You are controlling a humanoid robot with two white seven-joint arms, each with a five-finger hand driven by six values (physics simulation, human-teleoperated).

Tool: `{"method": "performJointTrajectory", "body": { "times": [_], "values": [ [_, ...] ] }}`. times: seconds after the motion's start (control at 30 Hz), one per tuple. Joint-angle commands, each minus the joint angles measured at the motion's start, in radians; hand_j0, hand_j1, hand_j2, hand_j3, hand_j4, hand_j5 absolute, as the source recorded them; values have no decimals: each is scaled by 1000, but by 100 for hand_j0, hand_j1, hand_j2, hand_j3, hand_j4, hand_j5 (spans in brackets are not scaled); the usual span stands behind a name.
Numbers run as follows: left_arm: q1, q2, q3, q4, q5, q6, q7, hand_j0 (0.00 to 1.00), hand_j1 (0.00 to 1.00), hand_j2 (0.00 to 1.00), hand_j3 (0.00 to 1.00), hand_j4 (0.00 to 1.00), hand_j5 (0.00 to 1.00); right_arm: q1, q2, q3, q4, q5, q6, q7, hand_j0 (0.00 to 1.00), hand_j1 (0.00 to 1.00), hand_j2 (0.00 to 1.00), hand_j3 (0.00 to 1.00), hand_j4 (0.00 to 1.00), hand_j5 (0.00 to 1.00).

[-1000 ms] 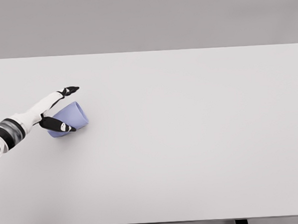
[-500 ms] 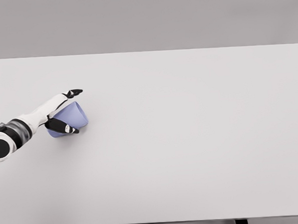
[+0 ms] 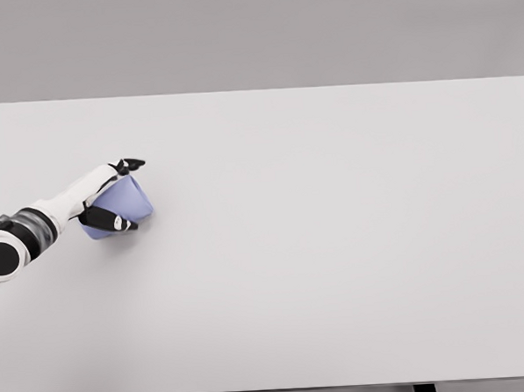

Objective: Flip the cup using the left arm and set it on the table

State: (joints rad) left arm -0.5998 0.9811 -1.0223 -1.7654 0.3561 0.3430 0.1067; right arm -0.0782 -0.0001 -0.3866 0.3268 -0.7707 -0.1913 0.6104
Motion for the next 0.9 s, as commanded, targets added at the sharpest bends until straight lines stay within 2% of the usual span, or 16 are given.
{"method": "performJointTrajectory", "body": {
  "times": [0.0, 0.1, 0.27, 0.43, 0.7, 0.87],
  "values": [
    [0, 1, 1, 0, -3, 2, 1, 79, 79, 79, 79, 79, 79, 0, 0, 0, 0, 1, 0, 0, 100, 100, 100, 100, 100, 100],
    [2, 1, 1, 0, -3, 2, 2, 72, 72, 72, 72, 72, 72, 2, 0, -1, 0, 1, 0, 0, 100, 100, 100, 100, 100, 100],
    [0, 5, 4, 0, -5, -25, 5, 68, 68, 68, 68, 68, 68, 0, 0, 0, 0, 1, 0, 0, 100, 100, 100, 100, 100, 100],
    [5, 28, 19, 0, -6, -217, 41, 63, 63, 63, 63, 63, 63, 2, 0, 0, 0, 1, 0, 0, 100, 100, 100, 100, 100, 100],
    [21, 47, 50, 1, -19, -403, 120, 64, 64, 64, 64, 64, 64, 2, 0, 0, 0, 1, 0, 0, 100, 100, 100, 100, 100, 100],
    [136, 31, 202, 3, -20, -452, 120, 66, 66, 66, 66, 66, 66, 2, 0, 0, 0, 1, 0, 0, 100, 100, 100, 100, 100, 100]
  ]
}}
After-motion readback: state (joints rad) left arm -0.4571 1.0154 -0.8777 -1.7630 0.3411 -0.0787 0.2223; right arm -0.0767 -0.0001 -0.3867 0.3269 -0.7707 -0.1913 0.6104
